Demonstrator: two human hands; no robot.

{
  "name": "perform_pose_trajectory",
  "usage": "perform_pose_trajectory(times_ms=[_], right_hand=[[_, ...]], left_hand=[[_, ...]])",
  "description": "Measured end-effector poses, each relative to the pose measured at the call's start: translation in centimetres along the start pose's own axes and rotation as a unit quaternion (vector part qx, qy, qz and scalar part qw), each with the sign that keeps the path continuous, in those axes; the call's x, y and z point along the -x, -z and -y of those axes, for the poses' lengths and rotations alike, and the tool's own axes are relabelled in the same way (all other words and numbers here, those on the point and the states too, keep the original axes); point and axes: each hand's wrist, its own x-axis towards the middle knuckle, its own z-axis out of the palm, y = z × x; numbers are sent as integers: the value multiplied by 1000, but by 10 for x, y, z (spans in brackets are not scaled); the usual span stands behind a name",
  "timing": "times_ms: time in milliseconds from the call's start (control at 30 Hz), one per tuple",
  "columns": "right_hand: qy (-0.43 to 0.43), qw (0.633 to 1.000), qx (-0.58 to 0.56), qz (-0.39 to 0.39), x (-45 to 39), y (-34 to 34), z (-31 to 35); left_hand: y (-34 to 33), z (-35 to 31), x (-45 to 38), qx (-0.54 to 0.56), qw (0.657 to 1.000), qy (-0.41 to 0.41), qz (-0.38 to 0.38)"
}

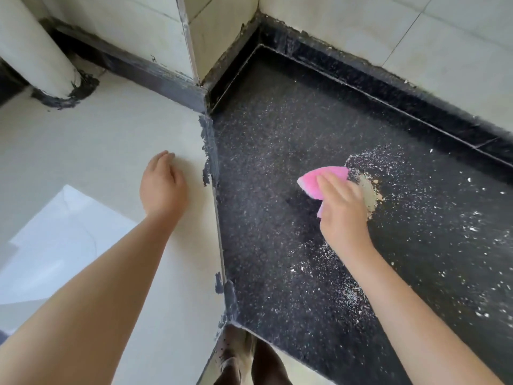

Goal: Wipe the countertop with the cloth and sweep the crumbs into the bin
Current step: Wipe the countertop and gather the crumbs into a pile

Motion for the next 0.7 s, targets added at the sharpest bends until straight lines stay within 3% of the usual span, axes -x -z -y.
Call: perform_pose_trajectory(times_ms=[67, 267, 333, 500, 600, 700], right_hand=[[57, 998, -19, -9, 28, -10, 30], [96, 990, -62, 88, 100, -39, 84], [64, 988, -24, 137, 104, -37, 79], [-98, 981, 42, 164, 62, -16, 25], [-181, 972, 49, 140, 25, -6, -5], [-163, 981, 44, 98, 14, 6, -5]], left_hand=[[13, 0, 6, 20, 999, 7, -27], [31, 22, 62, -37, 991, -116, 61], [31, 33, 79, -77, 985, -135, 78], [28, 47, 95, -106, 989, -57, 86], [23, 53, 95, -109, 989, -60, 82], [22, 53, 94, -111, 989, -65, 76]])
